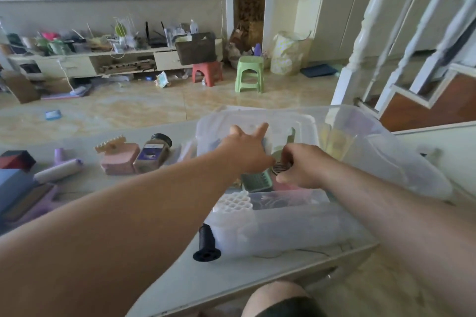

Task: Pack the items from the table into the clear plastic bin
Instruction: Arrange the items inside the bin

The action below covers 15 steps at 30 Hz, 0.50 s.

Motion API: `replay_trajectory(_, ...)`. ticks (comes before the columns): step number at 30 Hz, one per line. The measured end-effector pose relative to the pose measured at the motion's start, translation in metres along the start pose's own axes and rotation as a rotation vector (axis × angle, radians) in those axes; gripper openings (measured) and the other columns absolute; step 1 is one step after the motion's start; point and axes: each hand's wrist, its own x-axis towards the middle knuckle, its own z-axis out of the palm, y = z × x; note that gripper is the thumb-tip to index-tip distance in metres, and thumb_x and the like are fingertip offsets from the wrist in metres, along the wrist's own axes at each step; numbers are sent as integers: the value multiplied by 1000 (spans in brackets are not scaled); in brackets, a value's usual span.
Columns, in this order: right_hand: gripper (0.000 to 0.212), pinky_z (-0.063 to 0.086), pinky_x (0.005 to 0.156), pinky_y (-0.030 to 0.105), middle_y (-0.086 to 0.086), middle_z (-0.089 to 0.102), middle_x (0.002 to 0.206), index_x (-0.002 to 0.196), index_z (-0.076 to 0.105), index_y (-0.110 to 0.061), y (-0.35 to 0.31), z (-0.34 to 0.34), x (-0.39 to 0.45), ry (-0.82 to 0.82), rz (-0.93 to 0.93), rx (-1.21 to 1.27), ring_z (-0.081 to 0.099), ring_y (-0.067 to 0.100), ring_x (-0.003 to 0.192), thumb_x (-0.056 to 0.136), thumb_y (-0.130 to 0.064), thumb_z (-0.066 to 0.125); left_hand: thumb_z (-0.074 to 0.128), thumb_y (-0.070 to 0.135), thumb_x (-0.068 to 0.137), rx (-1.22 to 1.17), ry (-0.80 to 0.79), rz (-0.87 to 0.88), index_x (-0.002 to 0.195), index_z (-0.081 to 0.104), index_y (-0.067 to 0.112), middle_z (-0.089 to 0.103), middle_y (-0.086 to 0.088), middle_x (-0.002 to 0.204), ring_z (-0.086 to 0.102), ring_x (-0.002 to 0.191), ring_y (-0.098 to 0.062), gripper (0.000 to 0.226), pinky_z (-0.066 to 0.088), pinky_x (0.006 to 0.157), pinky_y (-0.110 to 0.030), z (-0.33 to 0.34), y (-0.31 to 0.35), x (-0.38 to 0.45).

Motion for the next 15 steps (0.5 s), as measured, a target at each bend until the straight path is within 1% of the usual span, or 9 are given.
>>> replay_trajectory(2,26,59,78,41,-3,67,94,90,60,-30,3,6,7,-1,-8,-9,65,23,86,70,-33,76,42,67,98,24,-73,-12,163,-12,38,13,-30,164,38,141,-47,89,39,108,-48,10,6,8)
replay_trajectory(4,28,60,75,39,-1,65,96,91,60,-29,4,11,12,-12,-16,-57,64,22,85,71,-28,79,33,69,101,78,-141,-14,164,-11,30,18,-26,166,26,148,-48,86,23,119,-50,21,9,10)
replay_trajectory(5,29,59,74,37,0,63,98,90,59,-29,5,13,14,-24,-17,-82,63,22,85,70,-26,81,30,73,100,104,-158,-13,164,-12,29,19,-25,166,20,151,-48,88,18,122,-52,26,9,11)
replay_trajectory(6,31,58,73,36,0,62,99,90,60,-29,6,15,15,-35,-18,-96,62,22,85,70,-25,83,27,78,96,118,-163,-21,164,-12,29,19,-25,166,16,153,-47,92,18,123,-54,30,8,13)
replay_trajectory(8,32,57,73,35,-1,61,100,89,60,-30,7,17,17,-32,-22,-101,62,22,86,68,-27,85,15,91,83,112,-169,-50,163,-12,33,18,-28,166,16,154,-44,102,24,120,-56,34,4,18)
replay_trajectory(10,33,56,73,35,-3,59,101,89,61,-30,9,16,15,-19,-28,-93,62,21,87,69,-32,86,5,96,76,118,-207,-26,162,-15,33,23,-23,167,26,152,-40,109,25,120,-54,32,5,15)
replay_trajectory(12,30,53,72,34,-3,57,102,91,60,-31,11,16,12,-26,-48,-90,61,20,88,73,-34,84,9,91,83,168,-258,28,163,-15,30,31,-16,166,38,147,-35,104,29,119,-48,26,3,9)
replay_trajectory(13,27,52,71,34,-3,56,103,91,60,-30,11,16,11,-29,-60,-93,61,20,88,75,-34,81,15,86,89,223,-266,60,164,-9,30,37,-13,164,42,145,-33,97,32,116,-45,20,0,4)
replay_trajectory(15,21,49,66,34,-2,58,102,88,56,-30,10,17,7,-9,-62,-137,60,19,85,80,-33,76,28,77,96,406,-183,142,163,16,38,52,-7,152,48,136,-32,79,39,103,-43,7,-13,-6)
